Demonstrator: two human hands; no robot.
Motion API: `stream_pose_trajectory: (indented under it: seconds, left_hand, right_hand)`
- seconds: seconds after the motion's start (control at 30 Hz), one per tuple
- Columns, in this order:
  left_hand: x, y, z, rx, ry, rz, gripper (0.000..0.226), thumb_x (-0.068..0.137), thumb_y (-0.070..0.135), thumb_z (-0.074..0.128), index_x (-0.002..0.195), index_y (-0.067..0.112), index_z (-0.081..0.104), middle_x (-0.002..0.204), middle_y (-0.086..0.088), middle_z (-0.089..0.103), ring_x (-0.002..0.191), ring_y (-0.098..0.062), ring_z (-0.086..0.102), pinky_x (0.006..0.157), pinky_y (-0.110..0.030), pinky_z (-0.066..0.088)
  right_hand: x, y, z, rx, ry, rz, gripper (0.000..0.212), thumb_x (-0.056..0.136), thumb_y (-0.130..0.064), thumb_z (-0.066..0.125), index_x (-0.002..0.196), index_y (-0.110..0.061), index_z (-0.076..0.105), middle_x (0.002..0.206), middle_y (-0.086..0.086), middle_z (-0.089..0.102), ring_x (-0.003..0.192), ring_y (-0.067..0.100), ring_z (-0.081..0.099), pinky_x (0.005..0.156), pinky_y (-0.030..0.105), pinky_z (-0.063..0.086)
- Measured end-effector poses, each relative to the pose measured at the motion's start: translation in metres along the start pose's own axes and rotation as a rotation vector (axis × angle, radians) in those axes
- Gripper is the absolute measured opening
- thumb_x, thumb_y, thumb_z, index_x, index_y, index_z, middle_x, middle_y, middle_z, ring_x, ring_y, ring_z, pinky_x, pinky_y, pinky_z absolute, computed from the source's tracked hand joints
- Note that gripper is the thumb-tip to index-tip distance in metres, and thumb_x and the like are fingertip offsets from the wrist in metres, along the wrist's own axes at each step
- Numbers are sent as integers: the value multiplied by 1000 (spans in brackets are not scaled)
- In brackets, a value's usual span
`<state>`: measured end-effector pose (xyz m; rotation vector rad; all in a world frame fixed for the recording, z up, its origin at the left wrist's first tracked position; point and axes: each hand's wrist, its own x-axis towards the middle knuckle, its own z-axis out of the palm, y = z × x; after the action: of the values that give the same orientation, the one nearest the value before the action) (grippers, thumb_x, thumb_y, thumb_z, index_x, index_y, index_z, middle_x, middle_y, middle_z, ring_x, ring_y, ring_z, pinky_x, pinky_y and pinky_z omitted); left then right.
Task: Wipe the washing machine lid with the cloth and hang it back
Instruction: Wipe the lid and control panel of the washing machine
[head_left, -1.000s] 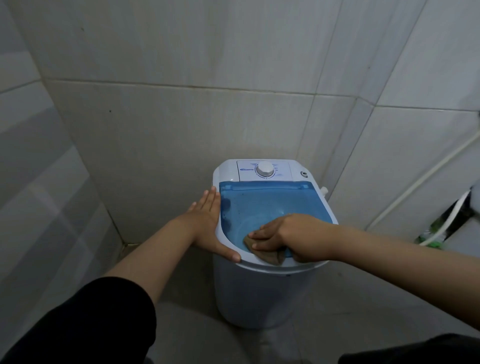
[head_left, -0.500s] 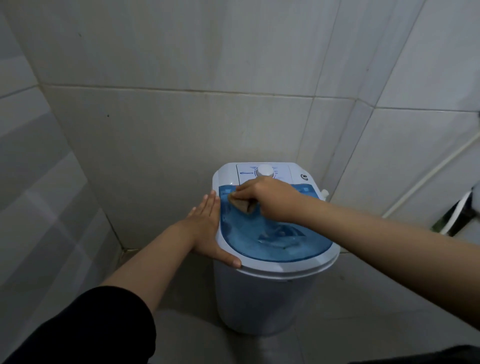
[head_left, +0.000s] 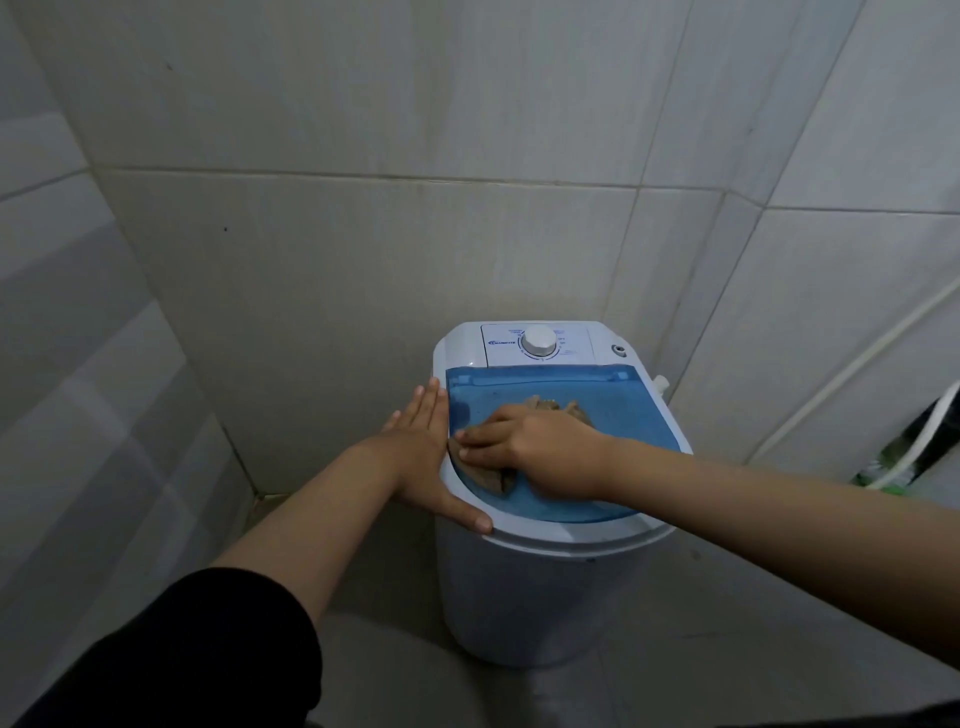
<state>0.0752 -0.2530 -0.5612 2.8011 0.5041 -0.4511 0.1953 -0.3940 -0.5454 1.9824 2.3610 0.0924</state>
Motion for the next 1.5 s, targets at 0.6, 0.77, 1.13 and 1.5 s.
stream_pose_trajectory:
  seconds: [0.6, 0.77, 1.13, 1.5]
  left_hand:
    - [-5, 2, -2, -41, 1, -2, 154, 47, 80, 68, 142, 12, -32, 152, -6, -37, 142, -23, -29, 116, -45, -8]
    - [-7, 2, -3, -113, 25, 18, 151, 48, 80, 67, 144, 14, -29, 154, -5, -34, 143, -23, -26, 119, -47, -6]
    - [4, 6, 2, -85, 40, 63, 164, 22, 101, 33, 145, 11, -27, 152, -7, -37, 142, -23, -29, 118, -46, -6]
    - [9, 10, 5, -67, 21, 22, 141, 59, 83, 57, 143, 10, -29, 151, -6, -40, 141, -23, -31, 119, -47, -6]
  right_hand:
    - [-95, 19, 5, 98, 22, 14, 63, 65, -4, 33, 118, -17, 65, 123, 2, 66, 105, 25, 63, 84, 38, 56]
    - [-117, 26, 1, 92, 61, 84, 54, 71, -6, 36, 113, -19, 67, 120, -1, 68, 100, 23, 65, 78, 35, 58]
    - [-101, 42, -30, 33, 108, 214, 59, 69, -12, 30, 112, -25, 67, 114, -5, 70, 99, 25, 63, 71, 39, 57]
    - [-64, 33, -9, 26, -48, 70, 42, 83, -10, 53, 120, -26, 62, 116, -1, 64, 102, 26, 56, 69, 43, 54]
